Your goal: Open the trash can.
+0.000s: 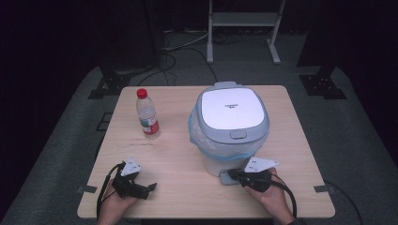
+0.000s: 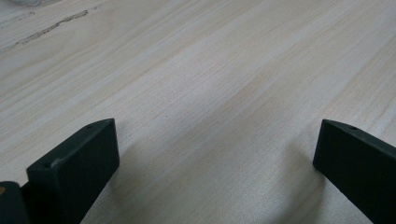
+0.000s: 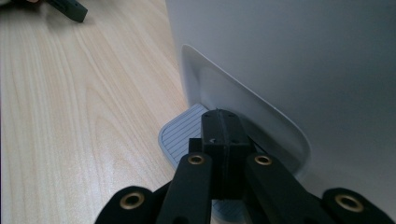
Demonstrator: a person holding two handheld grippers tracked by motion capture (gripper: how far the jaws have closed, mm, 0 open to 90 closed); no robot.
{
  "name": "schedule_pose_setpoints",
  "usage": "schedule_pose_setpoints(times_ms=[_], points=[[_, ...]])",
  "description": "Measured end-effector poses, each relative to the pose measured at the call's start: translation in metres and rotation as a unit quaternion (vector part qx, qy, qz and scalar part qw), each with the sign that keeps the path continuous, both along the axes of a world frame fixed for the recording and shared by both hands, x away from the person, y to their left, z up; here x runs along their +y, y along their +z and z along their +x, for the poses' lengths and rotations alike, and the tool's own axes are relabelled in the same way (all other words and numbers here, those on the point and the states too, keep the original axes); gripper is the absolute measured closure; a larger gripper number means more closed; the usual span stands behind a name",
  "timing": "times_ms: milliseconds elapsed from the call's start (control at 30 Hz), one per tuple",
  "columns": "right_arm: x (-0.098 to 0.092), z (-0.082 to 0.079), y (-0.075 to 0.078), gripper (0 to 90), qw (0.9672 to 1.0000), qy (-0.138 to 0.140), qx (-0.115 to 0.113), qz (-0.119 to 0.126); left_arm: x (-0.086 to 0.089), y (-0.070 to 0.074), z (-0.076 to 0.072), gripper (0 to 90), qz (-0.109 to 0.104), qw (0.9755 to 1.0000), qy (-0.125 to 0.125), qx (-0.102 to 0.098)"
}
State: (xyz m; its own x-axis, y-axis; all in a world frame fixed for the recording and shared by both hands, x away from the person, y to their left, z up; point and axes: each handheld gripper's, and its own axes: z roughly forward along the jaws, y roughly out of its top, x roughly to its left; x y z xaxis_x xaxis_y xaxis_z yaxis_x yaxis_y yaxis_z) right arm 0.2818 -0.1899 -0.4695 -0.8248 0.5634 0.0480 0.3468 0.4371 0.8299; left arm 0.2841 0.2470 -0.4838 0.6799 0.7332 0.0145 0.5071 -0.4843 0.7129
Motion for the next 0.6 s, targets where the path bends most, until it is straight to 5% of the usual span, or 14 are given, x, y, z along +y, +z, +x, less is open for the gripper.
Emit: schedule_pose_setpoints(times_ms=[600], points=[[-0.0004,-0.0001,-0.0014,90.0,1.0,-0.004,0.004,0.004,0.0,0.0,0.0,0.0,0.0,1.0,0.0,0.0]])
